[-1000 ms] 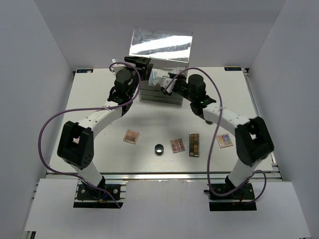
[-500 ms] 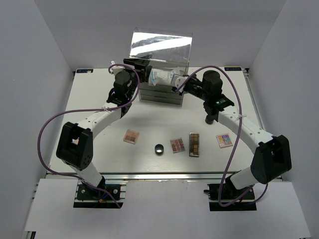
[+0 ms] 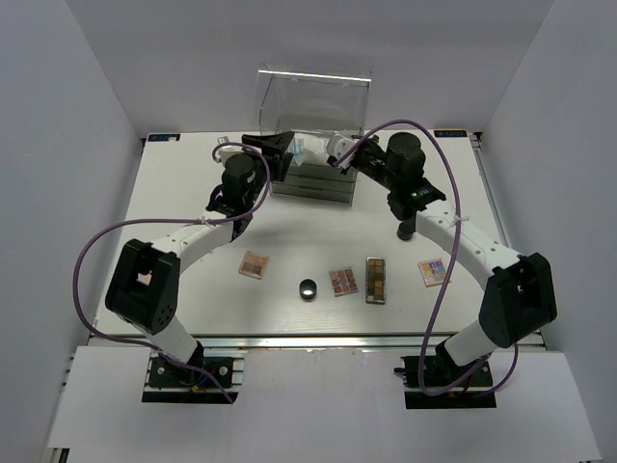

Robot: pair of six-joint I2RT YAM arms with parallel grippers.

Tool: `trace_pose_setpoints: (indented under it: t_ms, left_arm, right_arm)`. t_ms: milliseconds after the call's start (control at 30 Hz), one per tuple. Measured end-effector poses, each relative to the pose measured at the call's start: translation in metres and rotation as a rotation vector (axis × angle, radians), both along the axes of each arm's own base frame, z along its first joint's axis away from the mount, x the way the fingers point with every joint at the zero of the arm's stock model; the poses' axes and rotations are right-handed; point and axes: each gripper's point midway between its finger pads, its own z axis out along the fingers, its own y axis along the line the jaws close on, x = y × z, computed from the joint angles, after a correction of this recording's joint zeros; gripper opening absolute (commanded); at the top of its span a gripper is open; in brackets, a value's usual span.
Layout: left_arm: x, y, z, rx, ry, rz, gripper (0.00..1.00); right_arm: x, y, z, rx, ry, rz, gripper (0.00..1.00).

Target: Organize the makeup

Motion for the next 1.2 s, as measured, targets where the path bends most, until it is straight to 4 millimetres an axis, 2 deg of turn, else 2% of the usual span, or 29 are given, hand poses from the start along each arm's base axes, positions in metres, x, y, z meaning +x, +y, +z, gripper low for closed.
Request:
trace_pose_setpoints:
  t_ms: [133, 267, 333, 367, 500, 633, 700, 800, 833, 867, 933, 1067, 1200]
  left_arm:
    - [-0.007, 0.000, -0.024, 0.024, 0.058, -0.016, 0.77]
    - [-0.015, 0.000, -0.054, 0.070, 0.159, -0.035, 0.72]
    - [-0.021, 0.003, -0.069, 0.100, 0.212, -0.037, 0.70]
    - [-0.024, 0.004, -0.076, 0.114, 0.236, -0.038, 0.69]
    - [-0.038, 0.011, -0.103, 0.165, 0.314, -0.040, 0.68]
    - [-0.041, 0.012, -0.118, 0.199, 0.343, -0.046, 0.68]
    - [-0.039, 0.010, -0.122, 0.208, 0.335, -0.055, 0.65]
    - [-0.033, 0.003, -0.136, 0.219, 0.332, -0.075, 0.61]
    - [-0.030, 0.001, -0.143, 0.221, 0.332, -0.082, 0.59]
    - [-0.028, -0.002, -0.152, 0.223, 0.336, -0.089, 0.58]
    - [-0.022, -0.006, -0.169, 0.227, 0.335, -0.099, 0.57]
    - [-0.012, -0.012, -0.197, 0.235, 0.328, -0.110, 0.57]
    - [0.001, -0.019, -0.205, 0.229, 0.280, -0.112, 0.56]
  right_arm:
    - [-0.004, 0.002, -0.006, 0.003, 0.016, 0.011, 0.00]
    - [-0.013, 0.003, -0.032, -0.060, 0.103, 0.041, 0.00]
    - [-0.021, 0.003, -0.055, -0.125, 0.185, 0.068, 0.02]
    - [-0.026, 0.002, -0.068, -0.162, 0.229, 0.083, 0.07]
    - [-0.050, -0.004, -0.116, -0.266, 0.386, 0.132, 0.17]
    - [-0.078, -0.015, -0.167, -0.329, 0.565, 0.157, 0.21]
    - [-0.090, -0.019, -0.180, -0.323, 0.659, 0.154, 0.21]
    - [-0.095, -0.024, -0.182, -0.236, 0.778, 0.136, 0.24]
    - [-0.094, -0.029, -0.180, -0.183, 0.833, 0.118, 0.30]
    - [-0.091, -0.035, -0.177, -0.127, 0.886, 0.096, 0.46]
    - [-0.077, -0.052, -0.166, -0.004, 0.979, 0.039, 0.56]
    - [-0.055, -0.082, -0.148, 0.177, 1.075, -0.040, 0.58]
    - [-0.054, -0.089, -0.143, 0.260, 1.138, -0.047, 0.57]
